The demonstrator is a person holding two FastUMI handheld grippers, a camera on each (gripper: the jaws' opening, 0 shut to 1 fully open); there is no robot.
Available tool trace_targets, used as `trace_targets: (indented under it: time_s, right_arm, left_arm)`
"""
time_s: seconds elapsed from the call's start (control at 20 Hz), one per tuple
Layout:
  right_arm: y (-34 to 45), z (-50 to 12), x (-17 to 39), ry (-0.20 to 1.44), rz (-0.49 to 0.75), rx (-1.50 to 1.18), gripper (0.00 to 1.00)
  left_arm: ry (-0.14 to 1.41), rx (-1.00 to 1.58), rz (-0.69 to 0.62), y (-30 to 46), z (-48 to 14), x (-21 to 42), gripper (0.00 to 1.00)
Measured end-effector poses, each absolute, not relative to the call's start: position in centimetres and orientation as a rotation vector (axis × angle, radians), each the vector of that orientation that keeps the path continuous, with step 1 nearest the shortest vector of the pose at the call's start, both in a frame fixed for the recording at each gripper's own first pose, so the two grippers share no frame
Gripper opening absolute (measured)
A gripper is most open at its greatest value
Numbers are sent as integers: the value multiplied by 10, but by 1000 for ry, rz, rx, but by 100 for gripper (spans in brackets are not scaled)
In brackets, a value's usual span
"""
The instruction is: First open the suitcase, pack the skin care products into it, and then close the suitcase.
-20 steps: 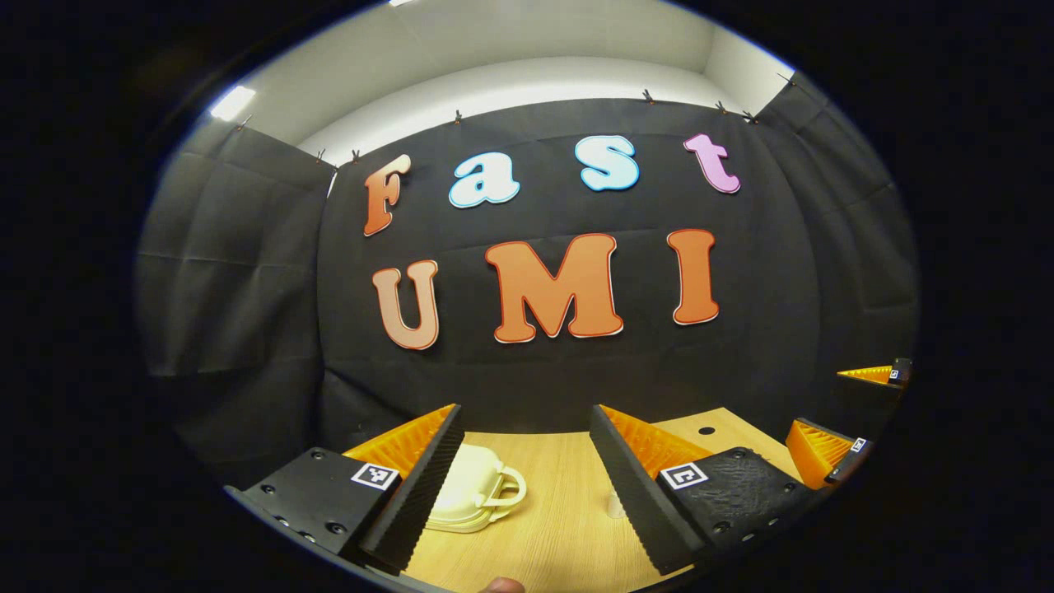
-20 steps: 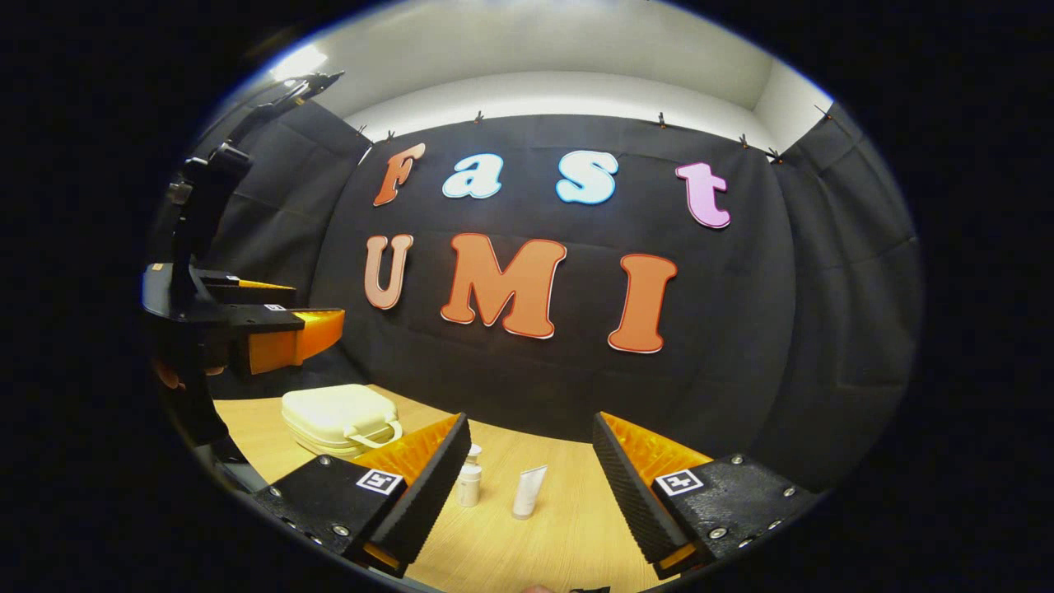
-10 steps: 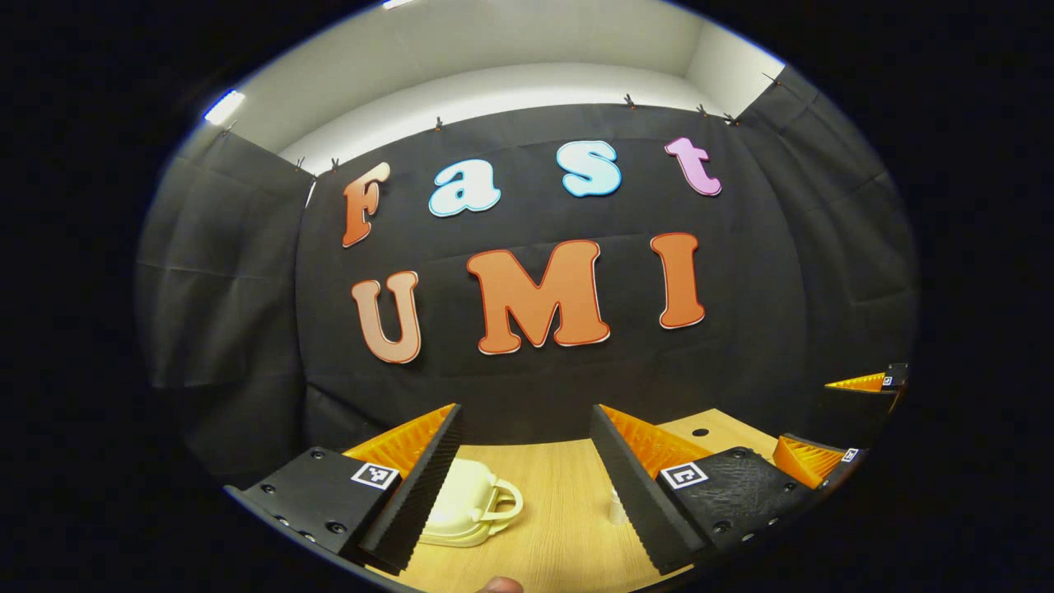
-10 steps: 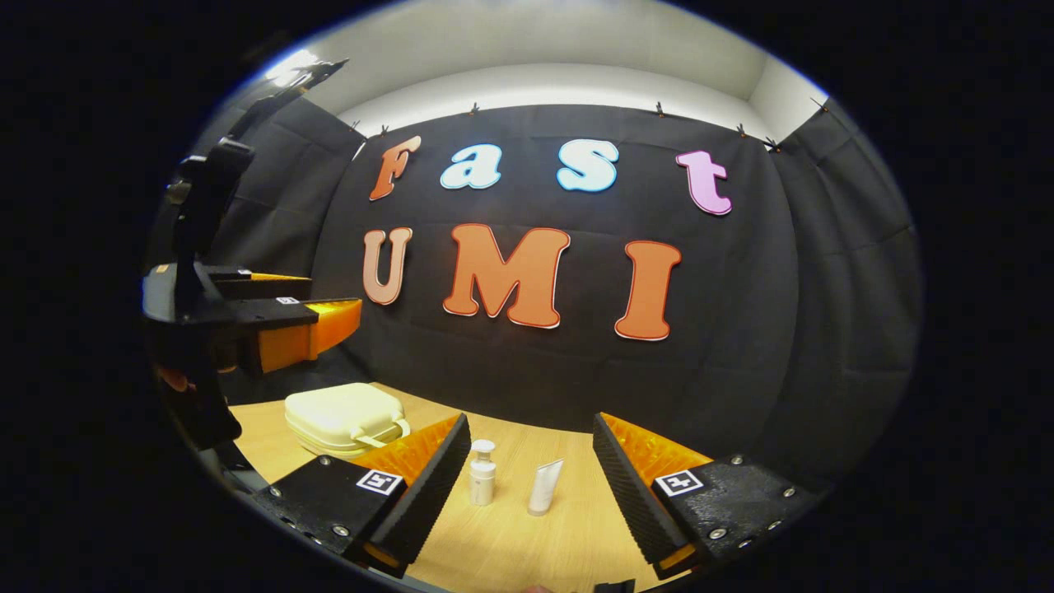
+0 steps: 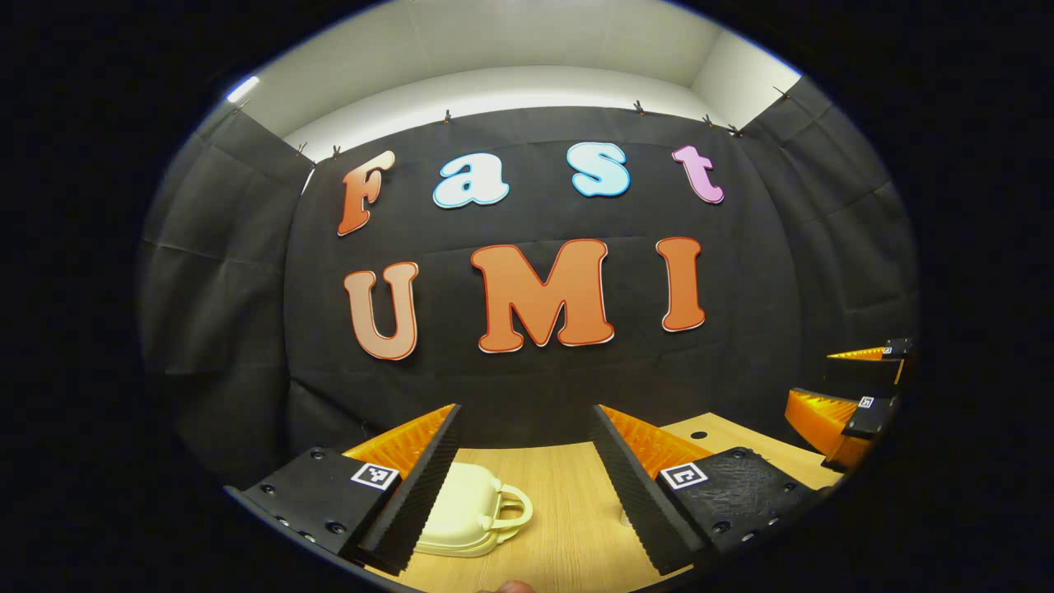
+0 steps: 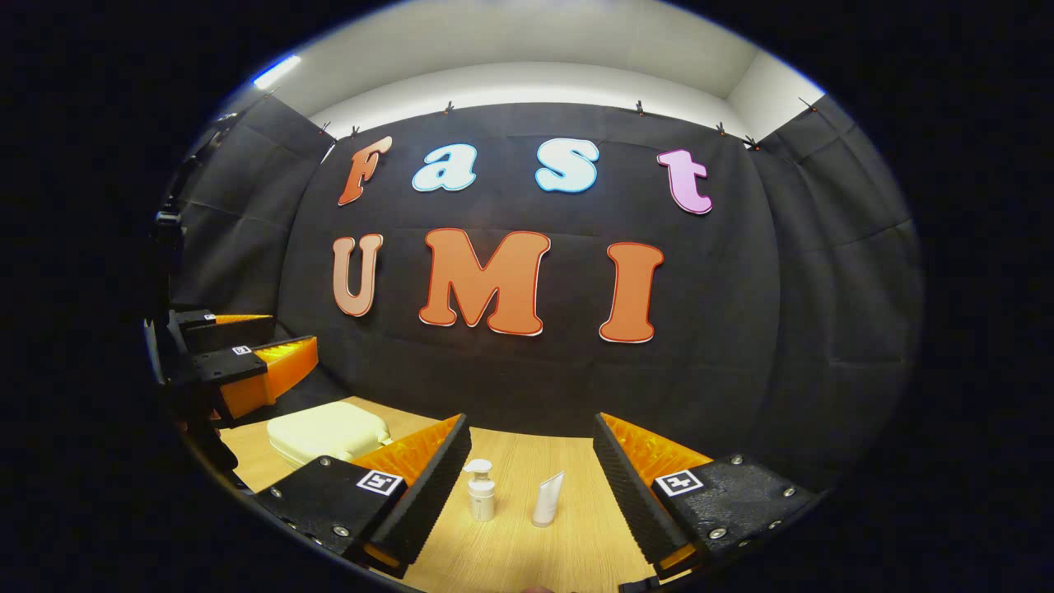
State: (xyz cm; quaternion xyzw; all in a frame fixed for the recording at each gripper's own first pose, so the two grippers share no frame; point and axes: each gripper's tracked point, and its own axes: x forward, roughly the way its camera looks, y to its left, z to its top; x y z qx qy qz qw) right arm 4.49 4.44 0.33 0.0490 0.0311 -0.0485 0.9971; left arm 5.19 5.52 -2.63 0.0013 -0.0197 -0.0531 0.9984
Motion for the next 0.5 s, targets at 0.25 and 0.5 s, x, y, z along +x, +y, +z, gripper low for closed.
trace_targets:
  time_s: [0.25, 0.5]
  right_arm:
    - [51, 3, 58, 85, -131, 102, 96]
    - [54, 10, 69, 88, -191, 84, 96]
  left_arm:
    - [-34, 12, -111, 84, -37, 68, 100]
    - [-1, 102, -144, 100, -62, 92, 99]
